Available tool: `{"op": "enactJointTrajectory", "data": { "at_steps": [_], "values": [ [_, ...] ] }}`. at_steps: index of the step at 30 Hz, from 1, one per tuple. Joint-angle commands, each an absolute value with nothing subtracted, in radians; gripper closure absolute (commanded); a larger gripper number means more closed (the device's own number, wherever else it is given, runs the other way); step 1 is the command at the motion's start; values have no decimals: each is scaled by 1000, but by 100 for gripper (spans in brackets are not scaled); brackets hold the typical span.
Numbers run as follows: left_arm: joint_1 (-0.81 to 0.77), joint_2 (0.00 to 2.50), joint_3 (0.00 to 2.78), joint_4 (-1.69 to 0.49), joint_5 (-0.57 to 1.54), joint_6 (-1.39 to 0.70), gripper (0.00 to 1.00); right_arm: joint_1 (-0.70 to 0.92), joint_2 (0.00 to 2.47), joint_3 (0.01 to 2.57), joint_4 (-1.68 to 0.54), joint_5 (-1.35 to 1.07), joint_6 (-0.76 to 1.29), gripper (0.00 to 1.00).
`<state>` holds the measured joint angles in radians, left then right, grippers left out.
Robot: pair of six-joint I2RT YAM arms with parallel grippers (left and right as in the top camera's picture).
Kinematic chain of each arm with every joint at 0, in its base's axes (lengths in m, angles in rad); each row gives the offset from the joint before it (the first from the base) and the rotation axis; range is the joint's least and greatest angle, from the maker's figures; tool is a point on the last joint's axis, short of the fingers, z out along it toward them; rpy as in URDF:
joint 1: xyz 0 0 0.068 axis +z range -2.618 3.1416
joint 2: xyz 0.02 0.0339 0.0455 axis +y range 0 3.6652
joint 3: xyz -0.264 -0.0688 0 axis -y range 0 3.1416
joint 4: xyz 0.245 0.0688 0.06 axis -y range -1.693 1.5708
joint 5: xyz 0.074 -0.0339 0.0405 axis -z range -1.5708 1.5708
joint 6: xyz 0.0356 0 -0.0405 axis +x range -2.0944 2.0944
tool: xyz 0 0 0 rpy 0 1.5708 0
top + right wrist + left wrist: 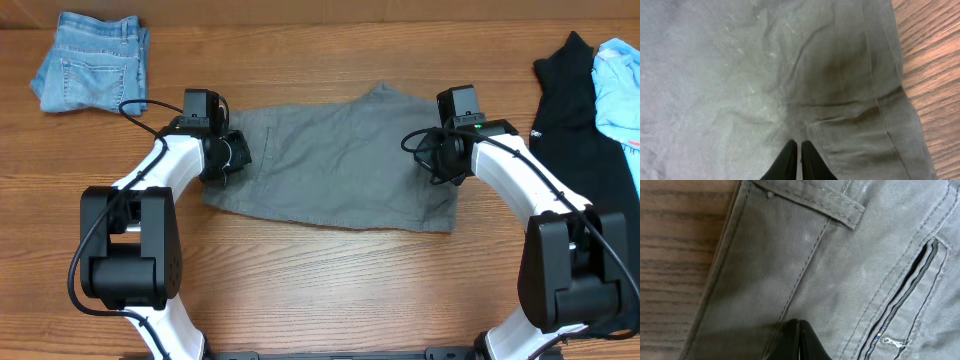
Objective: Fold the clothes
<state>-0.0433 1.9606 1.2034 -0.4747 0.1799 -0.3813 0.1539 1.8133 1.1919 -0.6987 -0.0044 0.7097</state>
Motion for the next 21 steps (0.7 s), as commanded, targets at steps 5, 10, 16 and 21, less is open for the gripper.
{"op": "enactJointTrajectory", "data": {
  "at_steps": [5, 10, 16, 21],
  "values": [
    [2, 2094, 1196, -508, 112, -420, 96, 155, 1843, 1185, -690, -2, 704, 92],
    [95, 2094, 1196, -558, 43, -498, 96, 156, 1902, 1184, -678, -15, 707, 92],
    [201, 2094, 1196, -601, 45, -498, 96, 156, 1980, 1184, -646, -22, 706, 92],
    [280, 2094, 1196, -654, 40, -516, 96, 156, 1998, 1184, -595, -35, 692, 89]
  ]
}}
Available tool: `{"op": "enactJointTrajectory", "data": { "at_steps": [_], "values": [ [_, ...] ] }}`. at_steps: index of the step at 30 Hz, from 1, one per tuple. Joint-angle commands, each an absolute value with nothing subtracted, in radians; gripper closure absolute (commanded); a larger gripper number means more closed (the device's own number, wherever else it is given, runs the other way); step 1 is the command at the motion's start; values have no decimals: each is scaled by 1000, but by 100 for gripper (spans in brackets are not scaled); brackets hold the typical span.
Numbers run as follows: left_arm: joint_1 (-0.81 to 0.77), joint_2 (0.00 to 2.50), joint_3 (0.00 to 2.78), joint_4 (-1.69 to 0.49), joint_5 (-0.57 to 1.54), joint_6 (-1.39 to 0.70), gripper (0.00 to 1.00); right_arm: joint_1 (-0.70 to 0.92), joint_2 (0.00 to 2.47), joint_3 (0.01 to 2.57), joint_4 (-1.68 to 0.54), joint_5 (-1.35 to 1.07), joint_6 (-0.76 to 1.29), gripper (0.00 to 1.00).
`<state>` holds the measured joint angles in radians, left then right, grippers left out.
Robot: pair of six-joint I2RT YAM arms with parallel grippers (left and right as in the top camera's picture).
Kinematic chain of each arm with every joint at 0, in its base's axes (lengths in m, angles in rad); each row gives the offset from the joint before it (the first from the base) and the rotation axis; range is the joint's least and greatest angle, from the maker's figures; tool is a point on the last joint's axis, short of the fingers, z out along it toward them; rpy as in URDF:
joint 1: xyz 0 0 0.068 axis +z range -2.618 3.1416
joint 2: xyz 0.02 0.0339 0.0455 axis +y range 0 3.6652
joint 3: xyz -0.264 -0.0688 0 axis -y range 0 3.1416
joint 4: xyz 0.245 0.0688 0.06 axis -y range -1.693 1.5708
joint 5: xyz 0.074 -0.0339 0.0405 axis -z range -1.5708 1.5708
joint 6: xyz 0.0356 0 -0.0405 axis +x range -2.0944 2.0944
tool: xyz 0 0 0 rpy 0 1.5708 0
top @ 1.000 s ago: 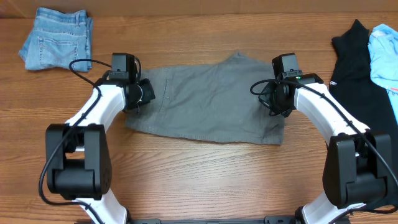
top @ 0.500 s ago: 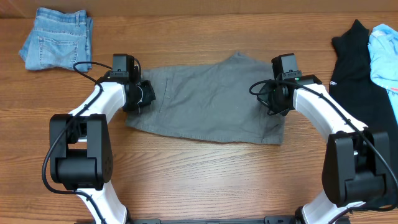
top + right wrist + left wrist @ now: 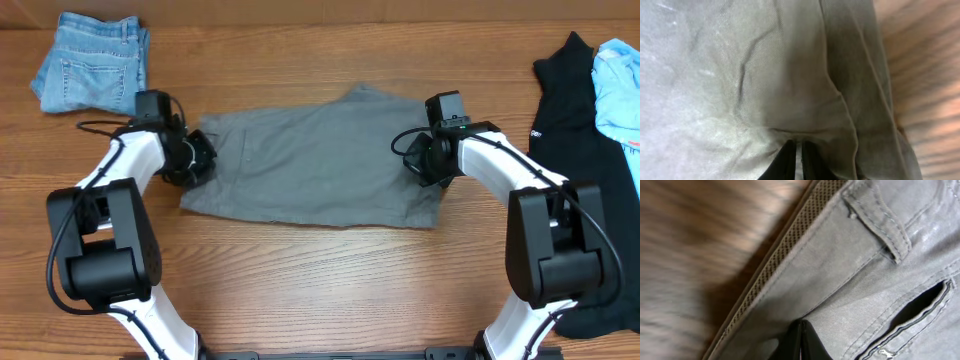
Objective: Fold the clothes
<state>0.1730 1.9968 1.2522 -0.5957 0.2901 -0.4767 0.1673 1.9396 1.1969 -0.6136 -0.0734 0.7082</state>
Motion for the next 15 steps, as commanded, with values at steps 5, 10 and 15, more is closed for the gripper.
{"op": "enactJointTrajectory", "data": {
  "at_steps": [5, 10, 15],
  "values": [
    [348, 2092, 1196, -705, 37, -562, 96, 156, 1998, 1186, -503, -71, 639, 85],
    [372, 2065, 1196, -757, 37, -587, 96, 157, 1998, 1187, -419, -82, 639, 84],
    [371, 1988, 1196, -790, 38, -600, 96, 157, 1998, 1198, -381, -79, 607, 82]
  ]
}}
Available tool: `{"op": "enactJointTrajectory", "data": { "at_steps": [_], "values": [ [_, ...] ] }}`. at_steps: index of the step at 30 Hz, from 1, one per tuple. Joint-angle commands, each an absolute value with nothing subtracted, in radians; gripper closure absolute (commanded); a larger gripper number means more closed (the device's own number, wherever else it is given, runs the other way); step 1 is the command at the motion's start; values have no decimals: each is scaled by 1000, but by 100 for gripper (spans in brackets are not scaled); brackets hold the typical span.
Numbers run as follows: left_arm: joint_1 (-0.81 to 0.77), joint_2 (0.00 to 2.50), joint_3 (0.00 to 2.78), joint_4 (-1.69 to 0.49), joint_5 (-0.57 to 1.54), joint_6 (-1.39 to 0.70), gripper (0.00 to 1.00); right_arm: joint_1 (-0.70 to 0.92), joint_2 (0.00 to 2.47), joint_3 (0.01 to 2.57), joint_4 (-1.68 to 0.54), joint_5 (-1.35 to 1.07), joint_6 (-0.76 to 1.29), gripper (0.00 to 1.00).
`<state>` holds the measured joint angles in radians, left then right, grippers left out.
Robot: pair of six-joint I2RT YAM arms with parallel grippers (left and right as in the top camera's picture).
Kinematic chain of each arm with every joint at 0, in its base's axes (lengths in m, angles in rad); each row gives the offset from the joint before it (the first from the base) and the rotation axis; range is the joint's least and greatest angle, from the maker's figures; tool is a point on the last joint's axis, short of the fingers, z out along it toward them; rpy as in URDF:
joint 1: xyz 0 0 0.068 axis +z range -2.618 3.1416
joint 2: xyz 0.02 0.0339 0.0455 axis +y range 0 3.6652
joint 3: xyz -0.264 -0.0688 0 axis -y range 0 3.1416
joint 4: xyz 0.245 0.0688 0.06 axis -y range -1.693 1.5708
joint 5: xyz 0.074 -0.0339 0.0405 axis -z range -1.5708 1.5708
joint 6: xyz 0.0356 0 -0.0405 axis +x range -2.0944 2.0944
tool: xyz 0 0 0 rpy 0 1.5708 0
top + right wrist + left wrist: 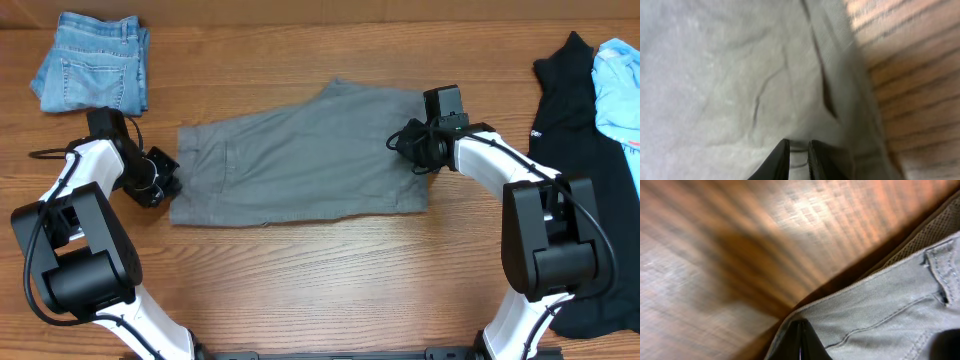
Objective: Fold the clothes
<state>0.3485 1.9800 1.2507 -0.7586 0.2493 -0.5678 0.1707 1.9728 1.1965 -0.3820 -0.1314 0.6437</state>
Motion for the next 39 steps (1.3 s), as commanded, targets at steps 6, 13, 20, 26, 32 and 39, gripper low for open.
{"op": "enactJointTrajectory", "data": {
  "at_steps": [6, 13, 20, 26, 32, 39],
  "values": [
    [336, 1814, 1196, -814, 17, -599, 96, 155, 1998, 1338, -530, 4, 577, 82],
    [234, 1622, 1196, -804, -62, -602, 96, 156, 1998, 1591, -789, 22, 548, 52],
    [188, 1630, 1196, -803, -4, -505, 89, 142, 1999, 1634, -917, 21, 549, 16],
    [164, 1712, 1196, -802, 50, -474, 96, 147, 2009, 1621, -947, -84, 513, 87],
    [151, 1829, 1196, -791, 71, -474, 96, 174, 2026, 1565, -1013, -159, 512, 96],
    [151, 1931, 1196, -758, 71, -471, 96, 191, 2026, 1388, -1020, -208, 518, 96]
  ]
}}
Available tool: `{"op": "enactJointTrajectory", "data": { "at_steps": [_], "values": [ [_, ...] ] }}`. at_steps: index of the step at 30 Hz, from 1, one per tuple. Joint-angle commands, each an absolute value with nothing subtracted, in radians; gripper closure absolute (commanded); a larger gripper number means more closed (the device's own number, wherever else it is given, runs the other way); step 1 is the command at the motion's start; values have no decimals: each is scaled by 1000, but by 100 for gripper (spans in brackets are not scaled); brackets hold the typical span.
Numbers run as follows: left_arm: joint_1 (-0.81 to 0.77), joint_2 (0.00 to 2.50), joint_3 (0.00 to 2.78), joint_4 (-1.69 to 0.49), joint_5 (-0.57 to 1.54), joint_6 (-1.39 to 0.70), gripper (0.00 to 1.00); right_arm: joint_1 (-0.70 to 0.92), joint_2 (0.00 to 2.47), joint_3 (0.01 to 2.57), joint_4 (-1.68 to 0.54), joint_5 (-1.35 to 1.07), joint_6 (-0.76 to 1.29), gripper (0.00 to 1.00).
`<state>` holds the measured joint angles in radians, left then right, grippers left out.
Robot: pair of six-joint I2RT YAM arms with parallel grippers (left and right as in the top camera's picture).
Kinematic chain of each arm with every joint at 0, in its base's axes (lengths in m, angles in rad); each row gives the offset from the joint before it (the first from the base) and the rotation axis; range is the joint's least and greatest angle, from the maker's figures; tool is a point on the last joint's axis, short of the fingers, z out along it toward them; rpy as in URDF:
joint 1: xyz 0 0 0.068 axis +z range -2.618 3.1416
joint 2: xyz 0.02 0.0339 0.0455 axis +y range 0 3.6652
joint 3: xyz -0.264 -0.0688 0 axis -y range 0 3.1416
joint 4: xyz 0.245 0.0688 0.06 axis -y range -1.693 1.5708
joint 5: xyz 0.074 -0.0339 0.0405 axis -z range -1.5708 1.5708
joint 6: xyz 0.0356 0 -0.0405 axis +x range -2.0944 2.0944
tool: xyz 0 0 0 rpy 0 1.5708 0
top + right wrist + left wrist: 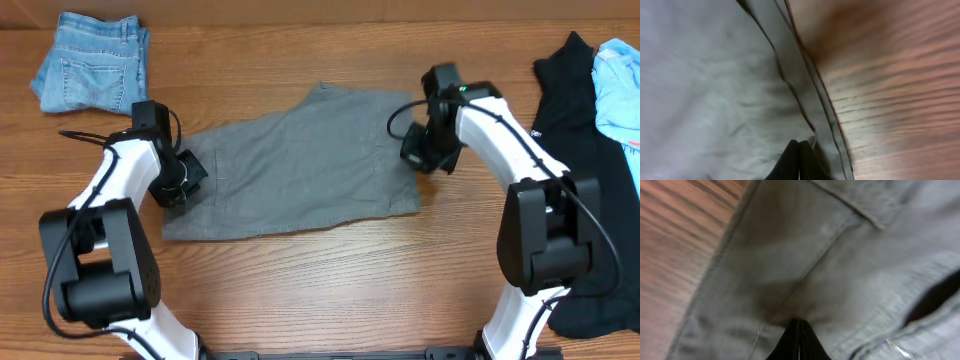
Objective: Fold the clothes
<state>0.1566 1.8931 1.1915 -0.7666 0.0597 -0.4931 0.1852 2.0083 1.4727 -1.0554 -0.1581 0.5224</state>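
Note:
The grey shorts (pixel 300 165) lie flat across the middle of the table, slightly tilted, with the waistband to the left. My left gripper (pixel 180 176) is at the waistband end. In the left wrist view its fingers (pixel 799 326) are shut on the grey cloth beside a belt loop and a pocket slit (pixel 935 292). My right gripper (pixel 425 156) is at the leg-hem end. In the right wrist view its fingers (pixel 799 147) are shut on the cloth just inside the stitched hem (pixel 805 75), with bare wood beyond.
Folded blue jeans (pixel 92 60) lie at the back left corner. A black garment (pixel 568 110) and a light blue one (pixel 618 80) lie at the right edge. Brown wooden tabletop (pixel 320 280) stretches in front of the shorts.
The left gripper sits further right and in over the waistband, where before it hung at its edge over wood. The right gripper is slightly lower. The shorts' lower left corner lies nearer the front.
Both grippers were shut on the ends of the shorts, which lay middle-right. At each later moment the shorts lay further left, with the arms at their ends. Now they lie centred and tilted, the waistband corner lowest.

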Motion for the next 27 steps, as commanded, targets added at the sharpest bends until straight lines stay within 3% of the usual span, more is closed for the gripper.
{"op": "enactJointTrajectory", "data": {
  "at_steps": [1, 6, 10, 14, 27],
  "values": [
    [151, 1938, 1196, -754, 71, -471, 96, 191, 2026, 1359, -996, -213, 516, 96],
    [151, 1959, 1196, -752, 68, -471, 96, 188, 2026, 1209, -863, -249, 517, 96],
    [151, 1961, 1196, -752, 33, -471, 96, 173, 2026, 1177, -895, -144, 601, 96],
    [154, 1961, 1196, -752, -33, -472, 96, 163, 2025, 1187, -949, 6, 682, 96],
    [192, 1894, 1253, -820, -116, -545, 96, 162, 2022, 1396, -1096, 90, 685, 96]
  ]
}}
